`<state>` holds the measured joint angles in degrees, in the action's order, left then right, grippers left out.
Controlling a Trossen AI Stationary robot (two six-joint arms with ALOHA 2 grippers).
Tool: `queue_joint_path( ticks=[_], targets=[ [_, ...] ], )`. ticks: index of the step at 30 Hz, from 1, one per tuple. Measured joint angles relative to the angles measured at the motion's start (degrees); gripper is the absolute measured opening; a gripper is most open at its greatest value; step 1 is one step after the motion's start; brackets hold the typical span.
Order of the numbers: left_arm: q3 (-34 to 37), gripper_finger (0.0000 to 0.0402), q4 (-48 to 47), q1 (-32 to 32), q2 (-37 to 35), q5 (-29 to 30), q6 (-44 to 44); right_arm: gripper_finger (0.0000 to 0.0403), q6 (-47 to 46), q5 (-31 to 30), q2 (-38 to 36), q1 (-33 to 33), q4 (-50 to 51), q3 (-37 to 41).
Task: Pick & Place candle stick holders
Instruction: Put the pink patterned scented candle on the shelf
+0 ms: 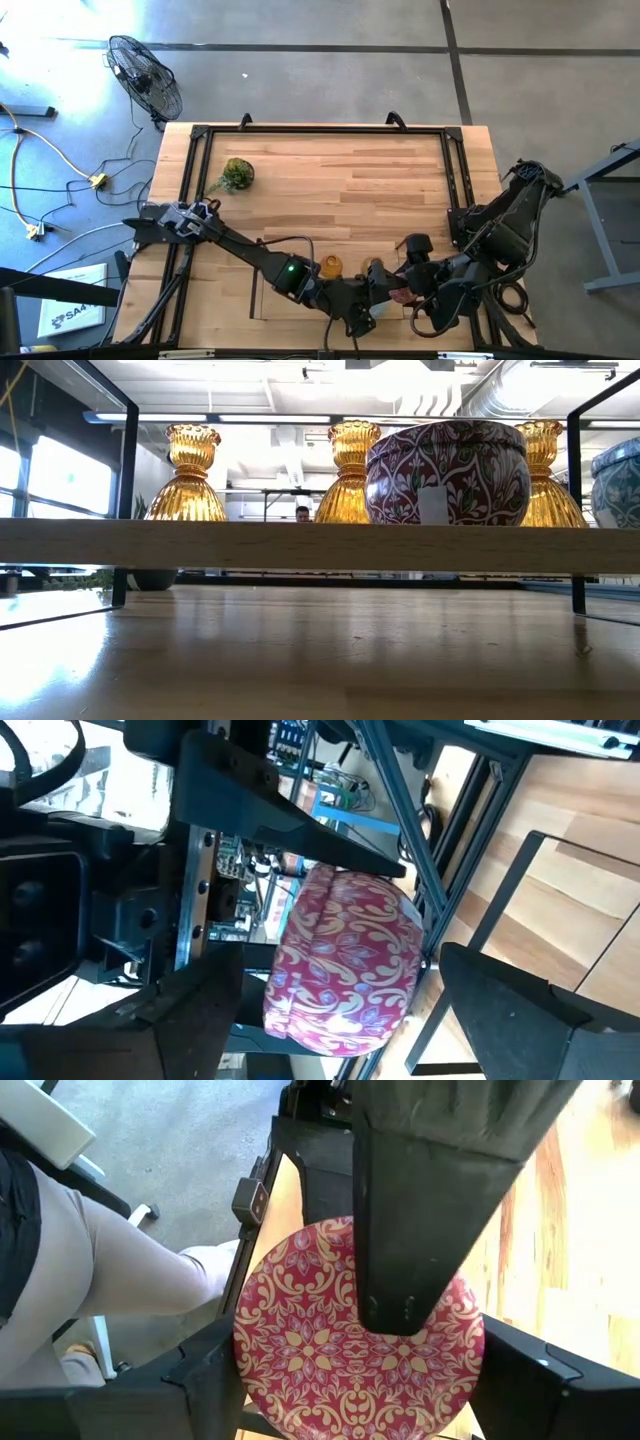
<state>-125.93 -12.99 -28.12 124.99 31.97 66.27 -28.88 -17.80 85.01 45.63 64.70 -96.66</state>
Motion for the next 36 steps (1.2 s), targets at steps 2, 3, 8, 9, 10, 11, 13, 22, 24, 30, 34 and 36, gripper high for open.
queue_joint_path(
  ticks=[2,3,8,9,10,11,13,22,24,30,34,36],
  targets=[
    [0.0,0.032,-0.1,0.0,0.0,0.4,0.4,0.0287,0.3,0.0,0.0,0.0,0.0,0.0],
    [0.0,0.0311,0.0,0.0,0.0,0.6,0.5,0.0287,0.4,0.0,0.0,0.0,0.0,0.0],
    [0.0,0.0249,0.0,0.0,0.0,0.8,1.1,0.0287,0.8,0.0,0.0,0.0,-0.3,0.0],
    [0.0,0.0233,0.0,0.0,0.0,0.8,1.1,0.0287,0.8,0.0,0.0,0.0,-0.3,0.0],
    [0.0,0.0217,0.1,0.0,0.0,0.9,1.2,0.0287,0.8,0.0,0.0,0.0,-0.3,0.0],
    [0.0,0.0201,0.1,0.0,0.0,0.9,1.6,0.0287,0.8,0.2,0.0,0.0,-0.3,0.0],
    [0.0,0.0181,0.2,0.0,0.0,1.1,2.3,0.0287,0.6,0.6,0.0,0.0,-0.3,0.0],
    [0.0,0.0181,0.5,-0.1,0.0,1.7,2.4,0.0289,0.3,0.6,0.0,0.0,-0.4,0.0],
    [0.0,0.0186,0.4,-0.1,0.0,1.9,1.9,0.031,0.5,0.6,0.0,0.0,-0.8,0.0],
    [0.0,0.0199,-0.1,-0.1,0.0,3.7,-0.8,0.0372,2.6,0.3,0.0,0.0,-2.8,0.0],
    [0.0,0.0176,-0.3,0.0,0.0,4.9,-1.0,0.0381,2.8,-3.0,-0.2,0.1,-2.0,0.0],
    [0.0,0.0176,-0.5,-0.3,0.0,5.5,-1.0,0.0382,2.0,-4.6,-1.0,0.2,-0.1,0.0]
  ],
)
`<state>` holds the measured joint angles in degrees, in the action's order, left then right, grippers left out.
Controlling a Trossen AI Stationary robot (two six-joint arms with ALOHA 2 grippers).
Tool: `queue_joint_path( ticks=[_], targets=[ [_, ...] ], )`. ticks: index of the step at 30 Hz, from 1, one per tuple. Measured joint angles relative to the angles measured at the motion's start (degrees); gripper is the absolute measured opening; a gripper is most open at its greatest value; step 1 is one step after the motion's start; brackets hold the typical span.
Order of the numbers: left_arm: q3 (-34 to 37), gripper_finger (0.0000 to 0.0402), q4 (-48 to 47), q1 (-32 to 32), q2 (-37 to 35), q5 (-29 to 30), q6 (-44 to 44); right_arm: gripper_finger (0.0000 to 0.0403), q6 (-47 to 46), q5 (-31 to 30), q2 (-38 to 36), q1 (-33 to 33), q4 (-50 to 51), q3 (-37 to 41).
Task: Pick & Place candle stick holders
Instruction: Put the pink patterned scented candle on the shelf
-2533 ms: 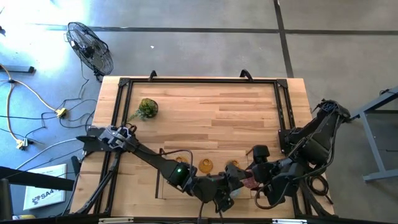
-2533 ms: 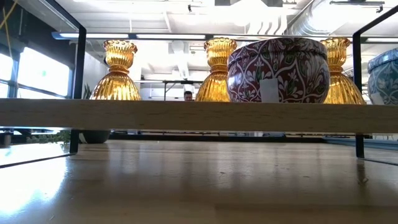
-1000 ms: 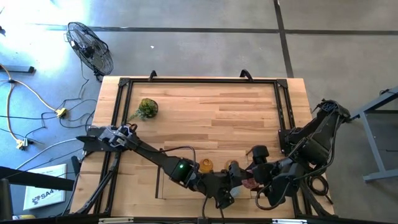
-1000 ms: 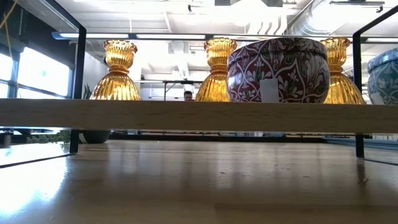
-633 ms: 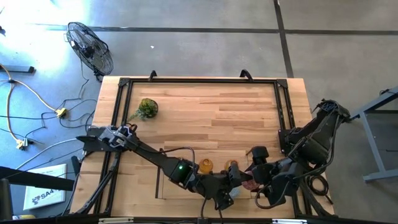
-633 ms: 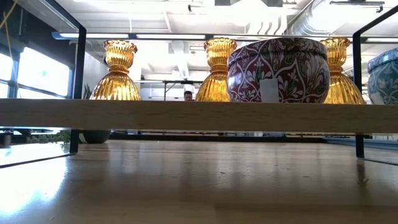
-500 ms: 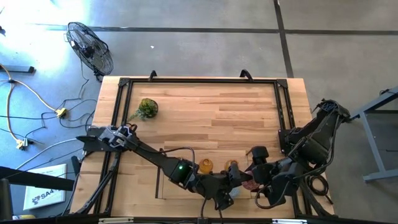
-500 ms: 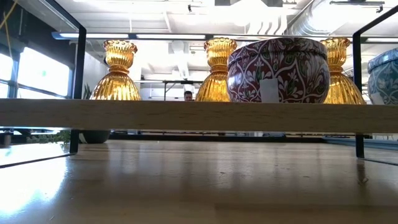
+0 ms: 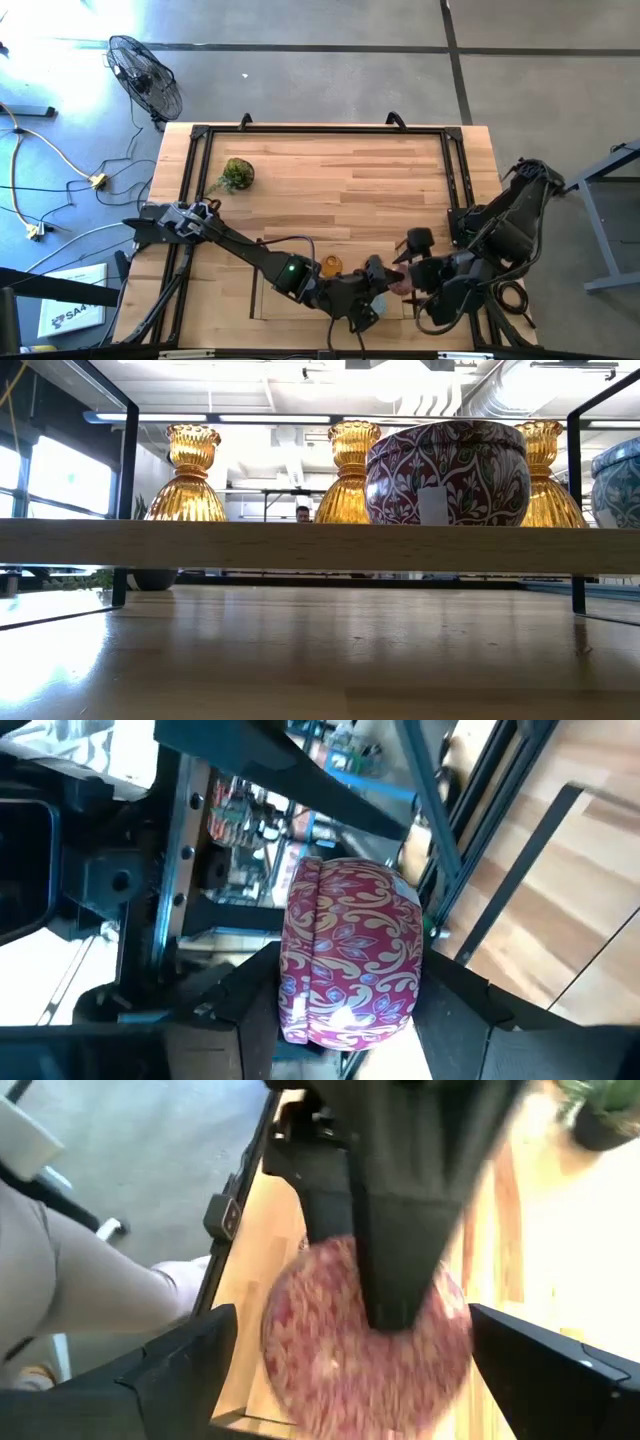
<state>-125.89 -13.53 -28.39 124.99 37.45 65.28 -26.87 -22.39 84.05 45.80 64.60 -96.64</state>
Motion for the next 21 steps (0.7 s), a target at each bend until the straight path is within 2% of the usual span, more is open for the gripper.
queue_joint_path(
  ticks=[7,12,16,21],
  targets=[
    [0.0,0.0187,-0.4,-1.4,0.0,6.3,0.5,0.0384,-5.9,-2.2,-4.9,0.8,1.7,0.0],
    [0.0,0.0182,-0.4,-2.8,0.0,13.5,0.2,0.0384,-6.2,-8.2,-8.2,3.5,2.6,0.0],
    [0.0,0.0175,0.1,-4.6,0.0,23.3,-2.8,0.0385,-6.3,-13.4,-10.5,5.6,2.5,0.0],
    [0.0,0.0184,-2.6,-7.8,0.0,39.6,-8.5,0.0385,-5.3,-17.0,-11.2,8.5,2.7,-0.1]
  ],
)
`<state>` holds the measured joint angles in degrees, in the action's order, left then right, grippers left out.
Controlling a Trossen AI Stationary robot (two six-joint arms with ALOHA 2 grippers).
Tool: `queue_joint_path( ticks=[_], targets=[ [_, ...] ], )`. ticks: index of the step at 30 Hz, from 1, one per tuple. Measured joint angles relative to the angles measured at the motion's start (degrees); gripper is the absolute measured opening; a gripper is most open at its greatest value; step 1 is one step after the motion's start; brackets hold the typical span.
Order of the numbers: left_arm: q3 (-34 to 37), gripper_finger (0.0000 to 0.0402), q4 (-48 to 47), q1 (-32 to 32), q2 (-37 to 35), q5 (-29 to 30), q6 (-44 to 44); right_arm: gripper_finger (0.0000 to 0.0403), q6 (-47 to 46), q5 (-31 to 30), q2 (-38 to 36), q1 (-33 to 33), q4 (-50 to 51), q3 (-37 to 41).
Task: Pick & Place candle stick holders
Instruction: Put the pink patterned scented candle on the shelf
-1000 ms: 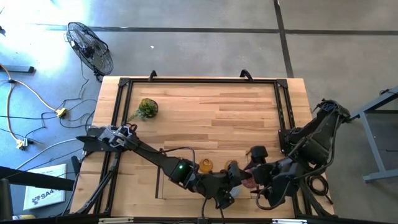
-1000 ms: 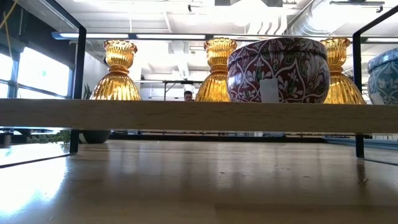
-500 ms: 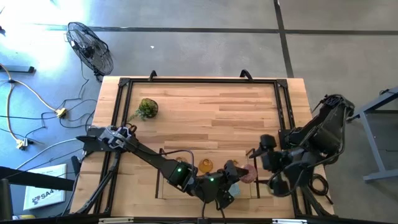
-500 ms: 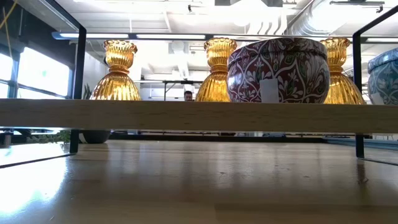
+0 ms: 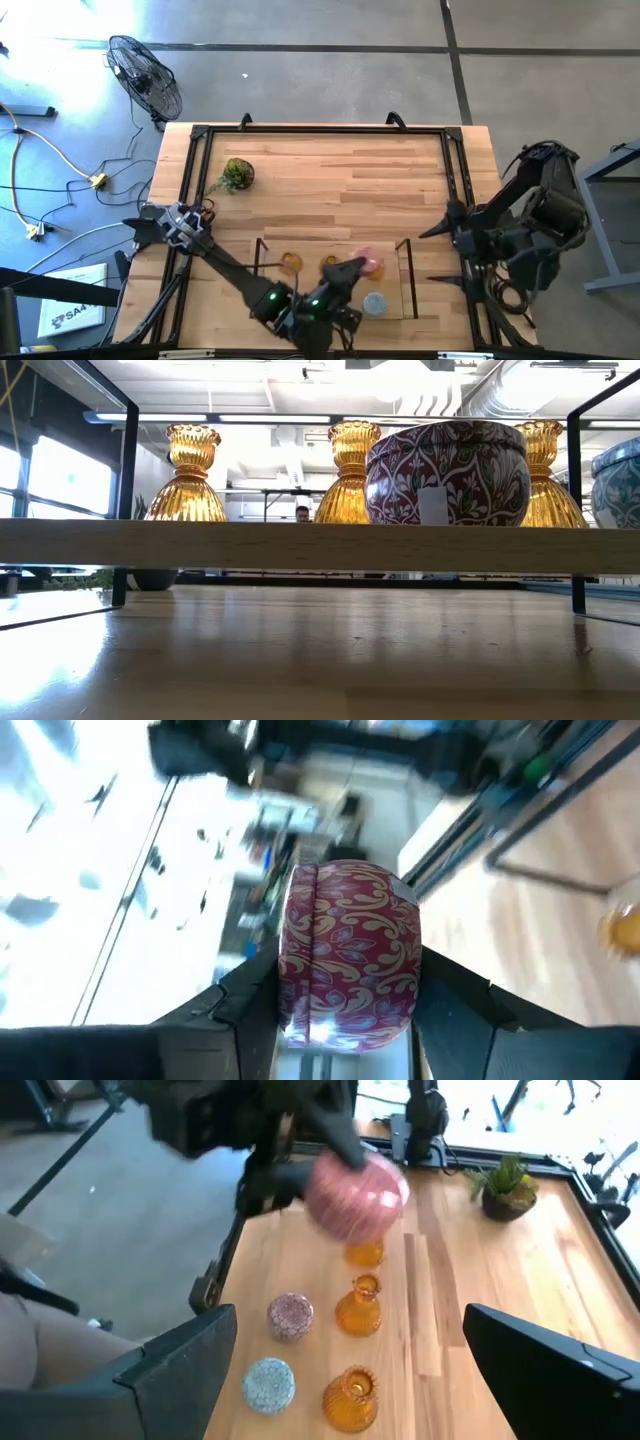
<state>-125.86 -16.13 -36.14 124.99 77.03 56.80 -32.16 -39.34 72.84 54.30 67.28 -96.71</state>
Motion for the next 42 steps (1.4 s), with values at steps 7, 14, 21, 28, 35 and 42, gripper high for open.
queue_joint_path(
  ticks=[7,14,21,28,35,42],
  targets=[
    [0.0,0.0179,-5.5,-5.1,0.0,12.9,-9.5,0.0385,0.7,-1.8,1.0,3.4,1.4,0.0],
    [0.0,0.0181,-8.9,-8.8,0.0,13.2,-17.7,0.0385,-0.6,-3.0,2.5,5.1,1.5,0.0],
    [-0.1,0.0181,-12.4,-11.6,0.6,13.1,-24.1,0.0385,-3.8,-2.4,4.7,5.1,1.5,0.0],
    [-0.1,0.0181,-12.8,-14.8,2.9,12.9,-24.5,0.0385,-7.7,-2.3,7.1,5.1,1.5,0.0],
    [-0.1,0.0182,-12.7,-17.8,5.2,13.0,-26.8,0.0385,-8.3,-3.2,9.1,5.1,1.0,0.0],
    [-0.1,0.0182,-12.3,-20.2,7.7,12.9,-27.6,0.0385,-8.4,-4.3,10.1,5.1,-2.5,0.0]
  ],
)
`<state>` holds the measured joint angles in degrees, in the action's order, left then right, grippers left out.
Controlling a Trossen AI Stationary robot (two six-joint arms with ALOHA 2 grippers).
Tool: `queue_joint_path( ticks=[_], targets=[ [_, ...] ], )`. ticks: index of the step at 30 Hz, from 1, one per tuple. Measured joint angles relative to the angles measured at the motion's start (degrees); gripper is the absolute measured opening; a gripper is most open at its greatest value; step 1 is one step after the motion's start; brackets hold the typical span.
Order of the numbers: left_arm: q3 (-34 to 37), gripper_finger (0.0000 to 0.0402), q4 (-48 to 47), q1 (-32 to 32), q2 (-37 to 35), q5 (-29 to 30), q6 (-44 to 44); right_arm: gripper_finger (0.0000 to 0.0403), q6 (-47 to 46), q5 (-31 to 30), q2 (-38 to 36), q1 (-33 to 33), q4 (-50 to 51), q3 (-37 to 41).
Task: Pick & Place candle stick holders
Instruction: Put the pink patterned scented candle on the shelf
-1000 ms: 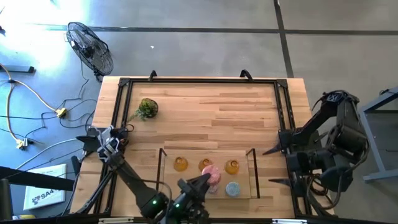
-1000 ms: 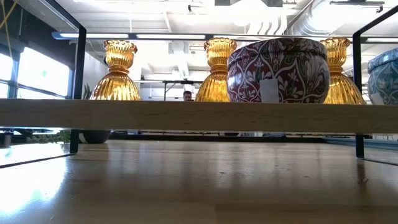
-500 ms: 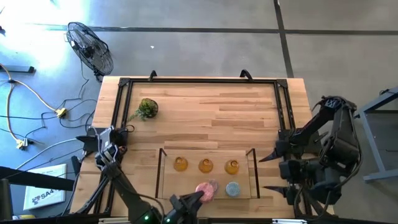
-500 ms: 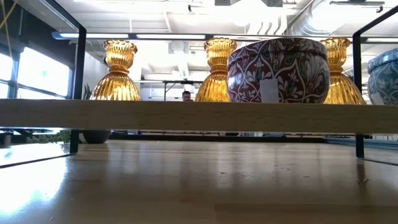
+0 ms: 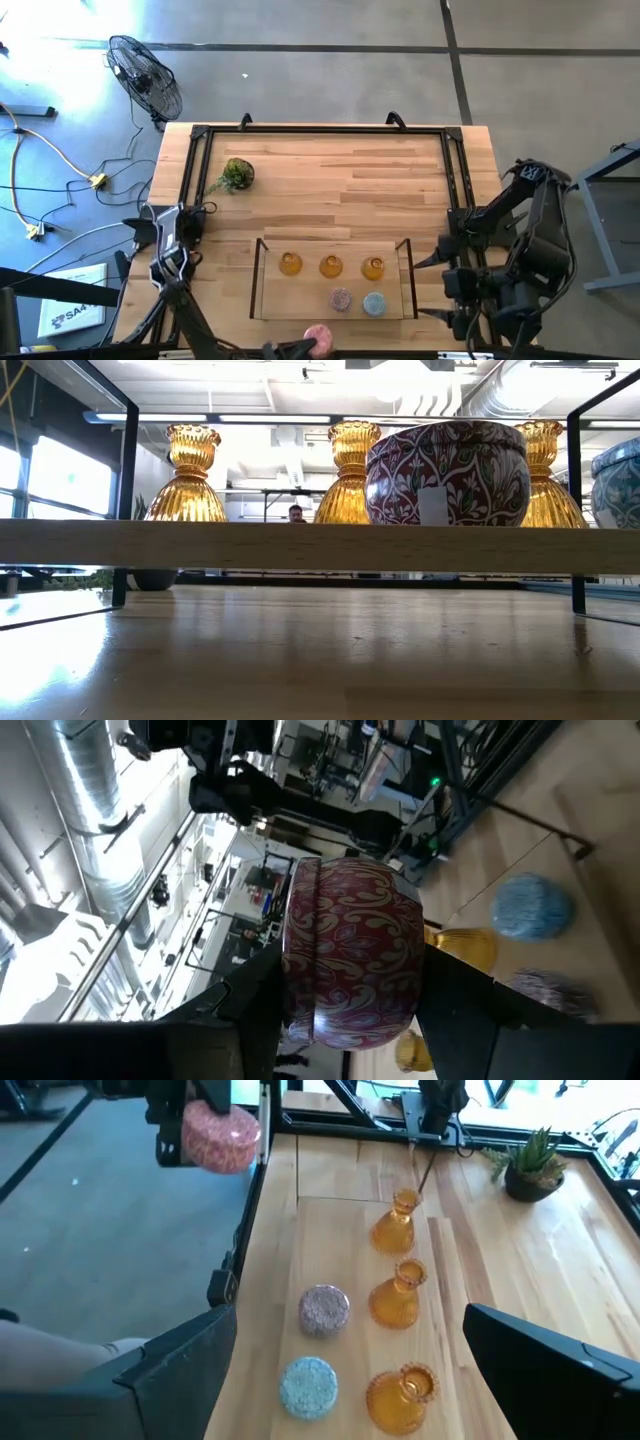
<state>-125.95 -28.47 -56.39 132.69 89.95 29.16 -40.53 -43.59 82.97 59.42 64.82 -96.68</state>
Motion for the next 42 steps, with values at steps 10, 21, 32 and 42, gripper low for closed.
queue_joint_path(
  ticks=[10,21,32,42],
  targets=[
    [0.0,0.0182,-0.3,-2.0,3.4,0.0,-5.7,0.0385,0.0,-0.9,1.6,-0.5,-3.0,0.0],
    [0.0,0.0182,0.5,-2.5,7.2,0.0,-9.6,0.0385,-2.5,-1.0,2.9,-0.5,-3.1,0.0],
    [0.0,0.0182,2.9,-2.1,10.8,0.0,-12.9,0.0385,-3.2,-0.8,3.0,-0.4,-3.8,0.0],
    [0.1,0.0182,1.4,-3.3,11.7,0.1,-15.5,0.0385,-3.1,-2.4,3.2,-0.5,-4.8,0.0]
  ],
)
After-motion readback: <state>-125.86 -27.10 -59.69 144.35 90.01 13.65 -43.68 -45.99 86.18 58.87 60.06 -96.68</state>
